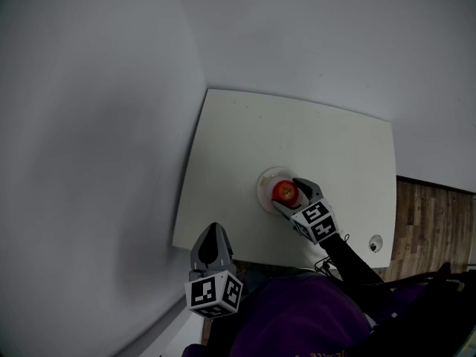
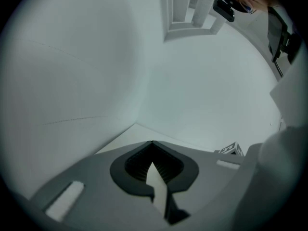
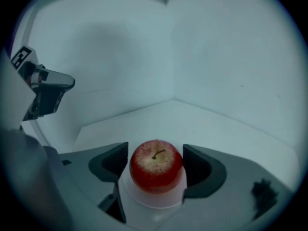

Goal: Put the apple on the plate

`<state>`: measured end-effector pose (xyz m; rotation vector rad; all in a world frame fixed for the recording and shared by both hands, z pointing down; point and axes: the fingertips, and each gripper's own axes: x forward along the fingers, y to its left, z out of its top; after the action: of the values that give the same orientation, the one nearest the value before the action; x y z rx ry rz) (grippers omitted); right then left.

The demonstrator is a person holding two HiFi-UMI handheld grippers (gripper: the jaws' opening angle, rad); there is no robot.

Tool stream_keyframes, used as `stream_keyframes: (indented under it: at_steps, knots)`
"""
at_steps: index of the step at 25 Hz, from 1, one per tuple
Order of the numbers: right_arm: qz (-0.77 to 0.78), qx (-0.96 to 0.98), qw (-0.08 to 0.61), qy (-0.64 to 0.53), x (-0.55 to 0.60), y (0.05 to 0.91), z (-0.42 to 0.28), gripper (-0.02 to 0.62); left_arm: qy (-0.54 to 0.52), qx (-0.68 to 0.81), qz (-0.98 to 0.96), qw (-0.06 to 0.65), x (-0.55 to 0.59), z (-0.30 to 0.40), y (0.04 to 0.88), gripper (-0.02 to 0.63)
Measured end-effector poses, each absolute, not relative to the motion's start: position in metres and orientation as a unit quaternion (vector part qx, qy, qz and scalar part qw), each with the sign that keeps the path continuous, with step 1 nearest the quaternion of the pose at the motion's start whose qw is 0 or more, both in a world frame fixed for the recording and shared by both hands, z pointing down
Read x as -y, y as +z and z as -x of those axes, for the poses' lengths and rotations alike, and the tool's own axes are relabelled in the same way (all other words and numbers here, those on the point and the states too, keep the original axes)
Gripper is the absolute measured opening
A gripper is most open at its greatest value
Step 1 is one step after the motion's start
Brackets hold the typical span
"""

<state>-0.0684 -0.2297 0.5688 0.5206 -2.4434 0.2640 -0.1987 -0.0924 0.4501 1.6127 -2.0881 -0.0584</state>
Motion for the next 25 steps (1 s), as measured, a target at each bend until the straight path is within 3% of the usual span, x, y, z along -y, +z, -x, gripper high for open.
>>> stream_keyframes:
  at_steps: [8,23,25]
  knots:
    - [-0.197,0.93,0.296,0.093,0.231,0.556,0.069,0.344,-0.022,0.767,-0.59,0.252,0.095,0.199,0.449,0.005]
    - [-0.264,0.94,0.21,0.051,0.244,0.482,0.041,0.339,-0.017,0.73,-0.637,0.245,0.123,0.177,0.457,0.005]
    - [-0.28,0.94,0.191,0.039,0.246,0.467,0.033,0.316,-0.012,0.723,-0.645,0.247,0.127,0.171,0.455,0.005]
